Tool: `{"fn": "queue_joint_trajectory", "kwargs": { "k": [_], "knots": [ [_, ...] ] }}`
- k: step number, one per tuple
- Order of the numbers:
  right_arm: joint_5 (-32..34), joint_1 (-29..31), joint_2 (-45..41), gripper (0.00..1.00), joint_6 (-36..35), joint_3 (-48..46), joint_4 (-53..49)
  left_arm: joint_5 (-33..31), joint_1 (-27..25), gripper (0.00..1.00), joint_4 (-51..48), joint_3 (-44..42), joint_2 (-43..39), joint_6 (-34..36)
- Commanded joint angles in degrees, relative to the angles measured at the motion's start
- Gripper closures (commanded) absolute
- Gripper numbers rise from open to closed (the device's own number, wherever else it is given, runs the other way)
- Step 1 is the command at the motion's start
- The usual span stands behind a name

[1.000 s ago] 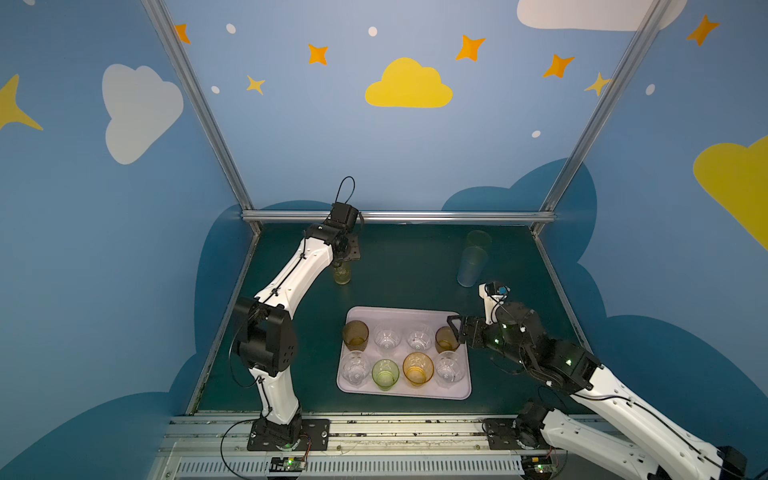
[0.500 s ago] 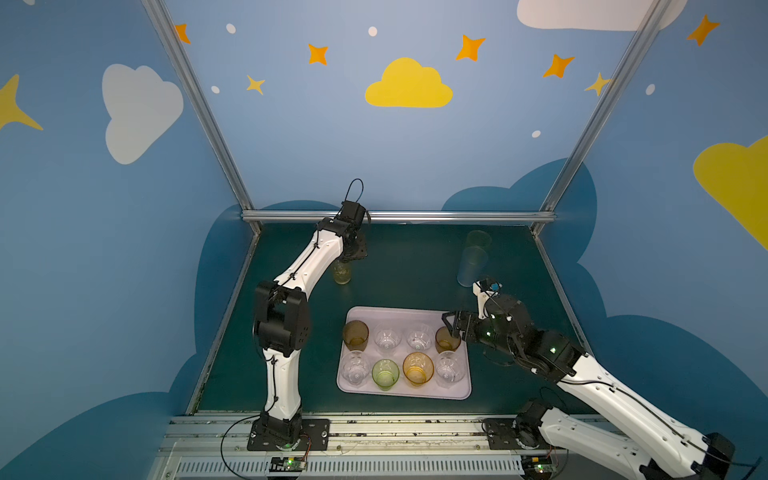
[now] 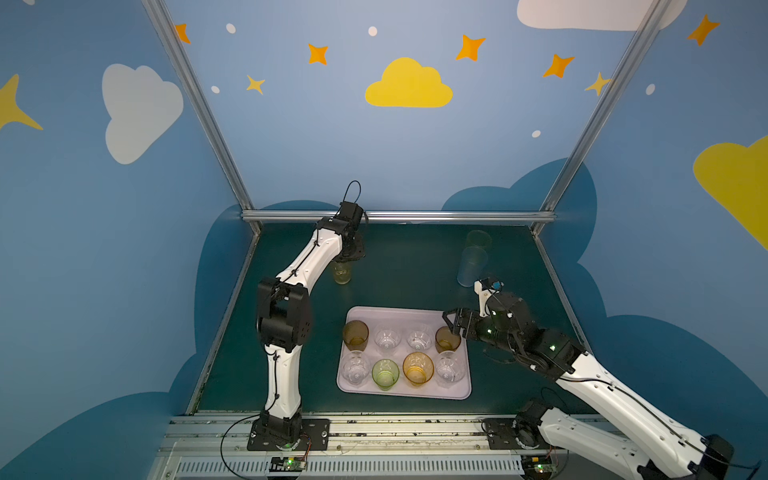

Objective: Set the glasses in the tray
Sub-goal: 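Close the left gripper on the tall amber glass and lift it, then carry the tall amber glass over the tray with the left gripper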

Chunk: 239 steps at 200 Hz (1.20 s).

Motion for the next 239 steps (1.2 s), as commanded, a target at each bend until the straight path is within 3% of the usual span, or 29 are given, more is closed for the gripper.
{"fn": "queue_joint_trajectory", "kwargs": {
  "k": [1,30,71,117,239],
  "knots": [
    [-0.91,-0.46,0.16,0.12,0.62,1.23,0.66,0.21,0.49,0.83,-1.29,0.77,0.77,0.25],
    [-1.09,-0.74,-0.05,0.12,1.32,1.01,0.61,-0.12,0.54,0.96,-1.44,0.65,0.69,0.79],
    [-0.79,-1.17,-0.32,0.12,2.52,0.44,0.60,3.92,0.50,0.96,-1.69,0.17,-0.67,1.40],
    [-1.62,-1.74,-1.66,0.12,5.26,-0.40,0.03,8.34,0.15,0.96,2.84,-7.06,-7.59,0.43],
    [-2.62,-2.75,-8.80,0.12,9.07,-4.25,-1.20,8.77,-7.05,0.96,7.41,-20.59,-23.28,-1.48]
  ]
}}
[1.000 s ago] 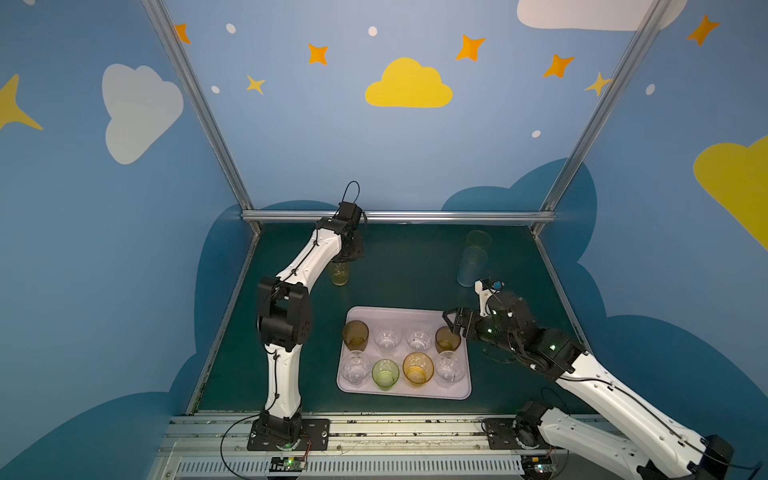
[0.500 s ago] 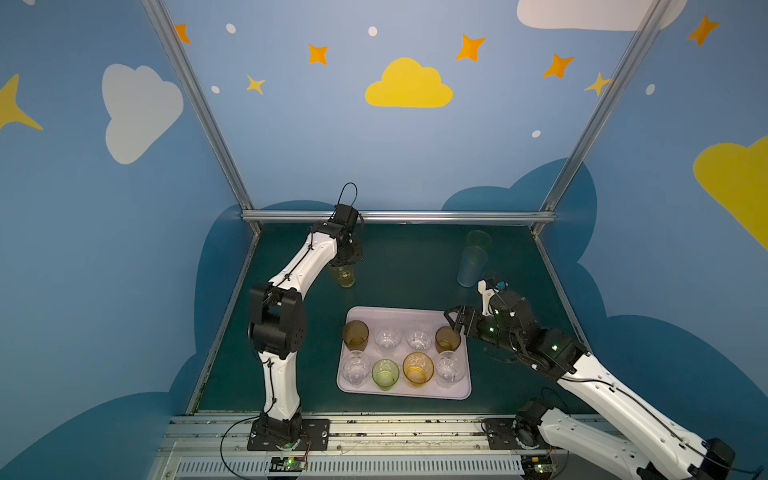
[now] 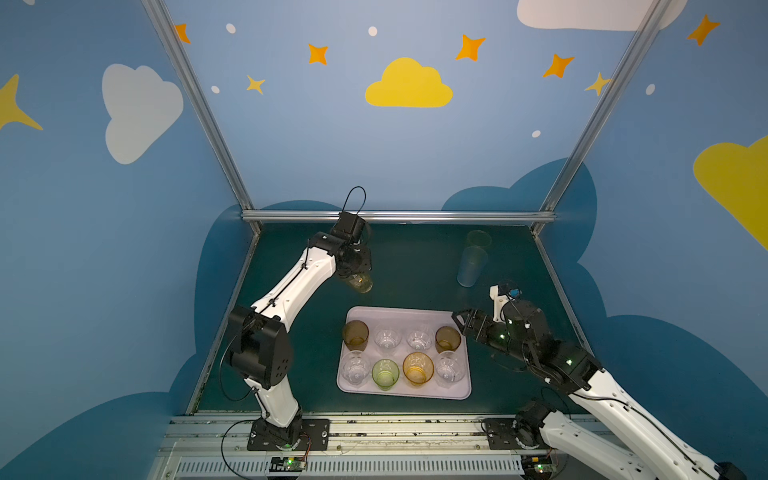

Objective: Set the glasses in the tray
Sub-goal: 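Carry the tall amber glass over the tray with the left gripper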

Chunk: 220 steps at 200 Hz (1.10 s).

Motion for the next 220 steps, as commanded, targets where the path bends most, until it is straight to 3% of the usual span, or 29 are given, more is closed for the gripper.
{"fn": "queue_joint_trajectory", "kwargs": {
  "k": [1,119,220],
  "knots": [
    [-1.00,-0.37,-0.73,0.12,0.90,-0.72,-0.52,-0.02,-1.44,0.96,2.10,-1.73,-3.36,-0.58],
    [-3.40,-0.63,-4.97,0.12,2.21,-3.12,-0.36,-0.82,-8.13,0.96,3.38,-11.30,-12.15,-2.93],
    [-3.22,-0.72,-5.93,0.12,3.10,-3.30,-1.36,-1.48,-10.44,0.96,2.98,-16.89,-13.33,-3.25]
  ]
}}
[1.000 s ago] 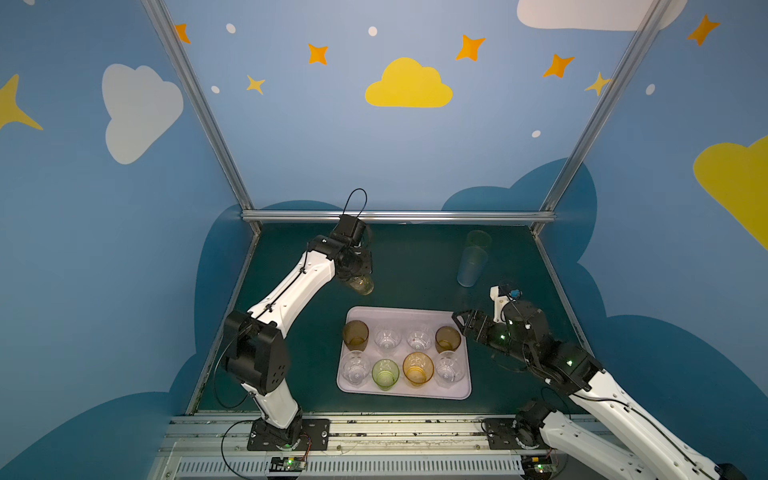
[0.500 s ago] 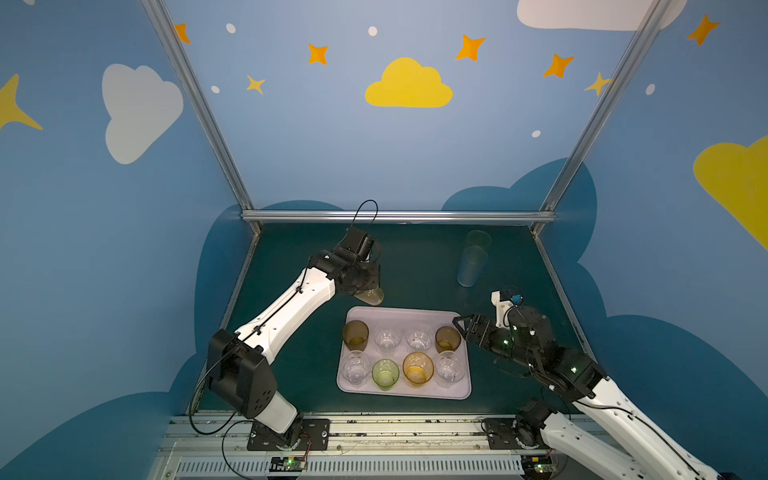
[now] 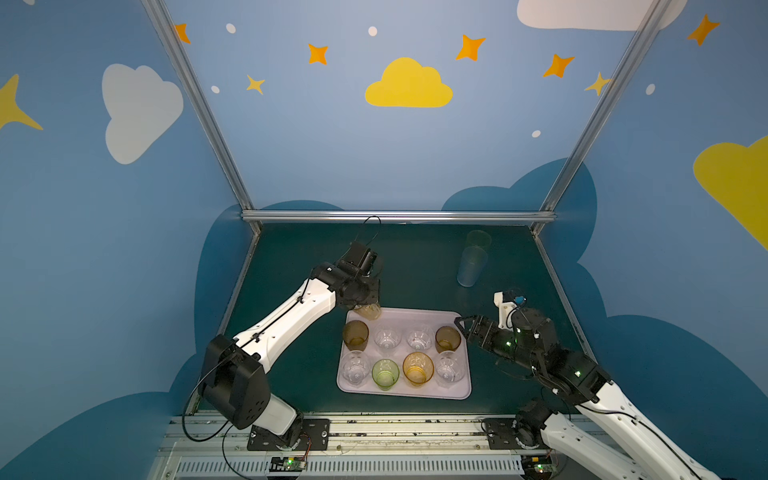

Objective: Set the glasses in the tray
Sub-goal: 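Carry the tall amber glass over the tray with the left gripper, then lower the tall amber glass onto the tray's far edge and open the left gripper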

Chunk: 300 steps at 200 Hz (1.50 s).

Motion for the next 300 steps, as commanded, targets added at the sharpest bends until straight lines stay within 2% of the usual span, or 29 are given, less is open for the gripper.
{"fn": "queue_joint_trajectory", "kwargs": {
  "k": [1,68,126,138,146,161,172,223,235,251,267,284,300],
  "knots": [
    [0.10,-0.26,-0.58,0.12,0.50,-0.48,-1.06,-0.70,-0.81,0.96,0.75,-0.06,-0.80,-0.33],
    [1.06,-0.26,-1.02,0.12,1.00,-1.09,-1.50,-3.68,-2.83,0.96,-1.69,0.73,1.81,0.51],
    [1.28,-0.35,-0.94,0.12,1.08,-1.18,-1.87,-3.58,-3.27,0.96,-1.56,0.78,3.29,0.55],
    [1.33,-0.44,-0.96,0.12,1.17,-1.18,-2.03,-3.24,-3.33,0.91,-1.31,0.82,3.47,0.43],
    [1.46,-0.44,-1.09,0.12,1.11,-1.31,-2.17,-3.11,-3.37,0.83,-1.16,0.82,3.48,0.47],
    [1.76,-0.53,-1.36,0.12,1.28,-1.53,-2.48,-2.85,-3.31,0.78,-0.94,0.83,3.48,0.39],
    [1.86,-0.55,-1.63,0.12,1.37,-1.66,-2.44,-2.83,-3.32,0.70,-0.94,0.91,3.36,0.29],
    [2.02,-0.88,-1.57,0.12,1.11,-1.76,-2.44,-2.57,-3.33,0.60,0.35,1.74,2.21,0.01],
    [1.94,-0.96,-1.38,0.12,1.11,-1.71,-2.44,-2.25,-3.32,0.52,0.91,1.92,1.79,-0.02],
    [1.77,-1.14,-1.20,0.12,1.12,-1.58,-2.70,-1.55,-3.32,0.49,1.58,2.14,1.20,-0.06],
    [1.60,-1.23,-1.16,0.12,1.11,-1.36,-2.96,-0.83,-3.32,0.41,2.20,2.14,0.71,0.07],
    [1.68,-1.38,-1.28,0.12,1.11,-1.36,-3.14,0.25,-3.30,0.36,2.72,1.99,0.10,0.28],
    [1.85,-1.49,-1.32,0.12,0.94,-1.31,-3.14,1.39,-3.30,0.24,3.42,1.64,-0.60,0.70]
  ]
}}
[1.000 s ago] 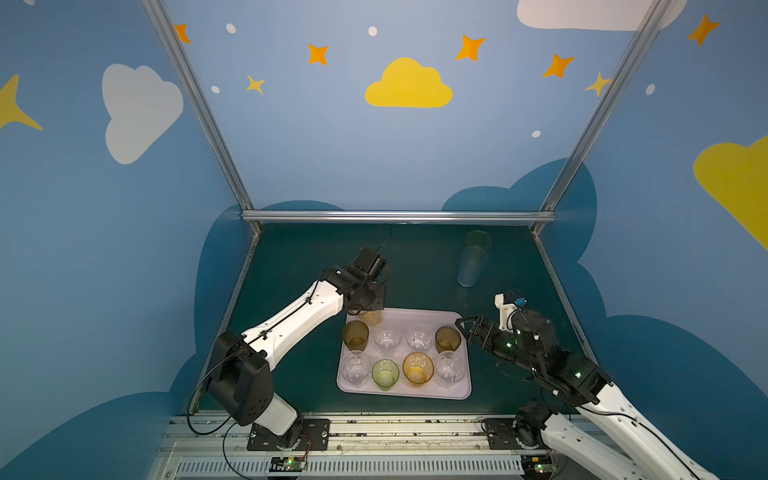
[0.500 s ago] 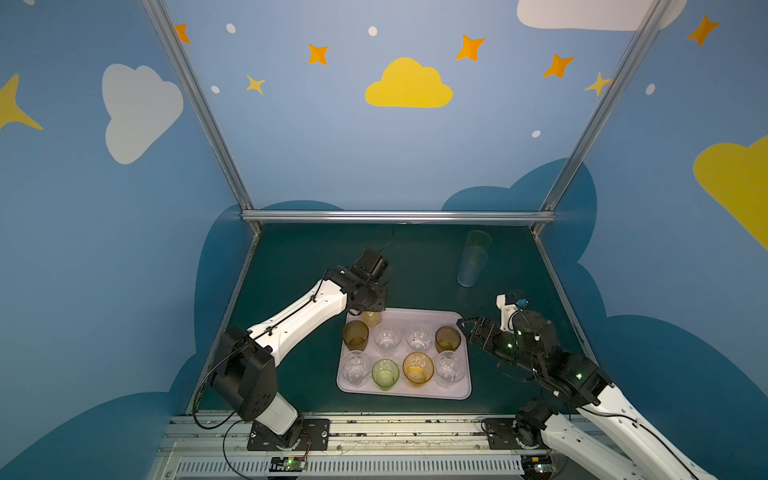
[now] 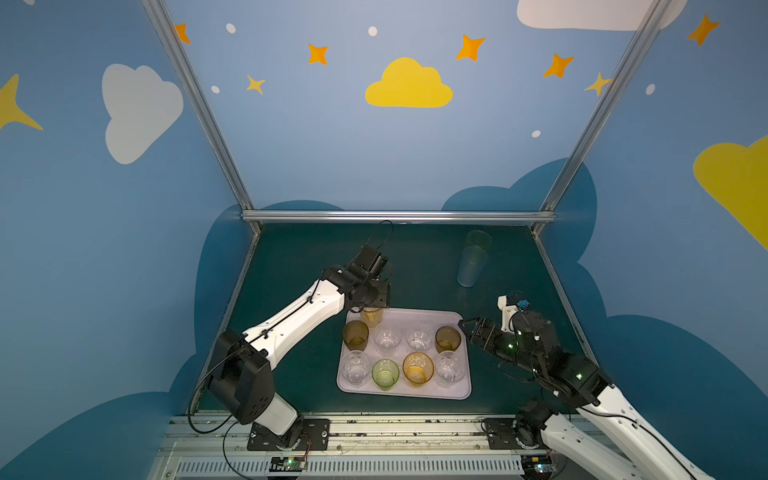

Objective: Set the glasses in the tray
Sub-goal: 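Lower the tall amber glass onto the tray's far edge and open the left gripper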

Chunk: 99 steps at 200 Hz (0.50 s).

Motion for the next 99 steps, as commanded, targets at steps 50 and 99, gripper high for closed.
{"fn": "queue_joint_trajectory", "kwargs": {
  "k": [50,99],
  "knots": [
    [0.57,-0.82,1.79,0.12,-0.50,0.59,-0.85,3.78,-0.11,0.00,2.79,0.10,-4.43,0.91],
    [-1.56,-0.95,5.24,0.12,-2.33,2.23,-2.05,2.57,-0.11,0.00,4.90,-1.97,-6.78,-0.01]
  ]
}}
